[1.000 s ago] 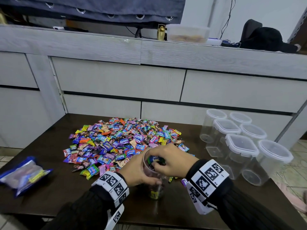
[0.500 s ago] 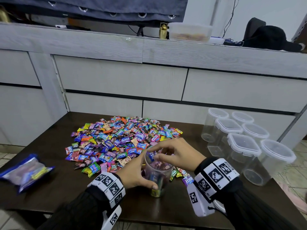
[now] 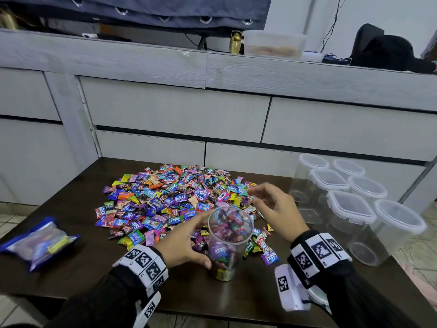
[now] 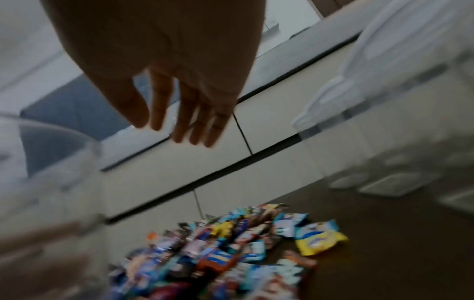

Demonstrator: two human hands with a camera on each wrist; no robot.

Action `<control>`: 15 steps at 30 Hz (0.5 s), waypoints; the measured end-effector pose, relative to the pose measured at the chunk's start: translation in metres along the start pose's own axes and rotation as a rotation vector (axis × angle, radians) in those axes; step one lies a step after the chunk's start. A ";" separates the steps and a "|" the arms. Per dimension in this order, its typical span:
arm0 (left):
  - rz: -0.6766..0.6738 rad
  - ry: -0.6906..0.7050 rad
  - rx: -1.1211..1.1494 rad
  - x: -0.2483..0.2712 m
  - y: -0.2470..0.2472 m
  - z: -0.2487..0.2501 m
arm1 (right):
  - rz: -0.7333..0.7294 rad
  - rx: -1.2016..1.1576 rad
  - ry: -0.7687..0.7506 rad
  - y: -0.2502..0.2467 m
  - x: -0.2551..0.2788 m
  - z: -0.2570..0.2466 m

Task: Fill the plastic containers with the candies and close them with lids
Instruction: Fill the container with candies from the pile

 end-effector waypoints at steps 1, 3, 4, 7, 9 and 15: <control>0.041 -0.030 -0.088 0.001 -0.008 -0.003 | -0.064 0.121 0.073 0.004 0.001 0.017; 0.097 -0.166 -0.399 0.003 -0.023 -0.013 | -0.291 0.355 0.264 0.020 0.010 0.053; 0.099 -0.247 -0.569 0.004 -0.028 -0.020 | -0.390 0.413 0.356 0.030 0.018 0.069; 0.052 -0.509 -0.855 0.003 -0.028 -0.042 | -0.544 0.502 0.493 0.063 0.034 0.097; 0.029 -0.626 -0.877 0.001 -0.023 -0.054 | -0.587 0.595 0.479 0.079 0.036 0.103; 0.036 -0.657 -0.778 -0.019 -0.014 -0.066 | -0.617 0.593 0.437 0.106 0.020 0.093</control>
Point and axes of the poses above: each hand's wrist, its own x-axis away from the middle knuckle, its own y-axis out of the palm, z = x × y, the point moved 4 cm from there along -x, towards the middle knuckle, and after that the axes turned 1 degree about -y, right-handed, at the moved point
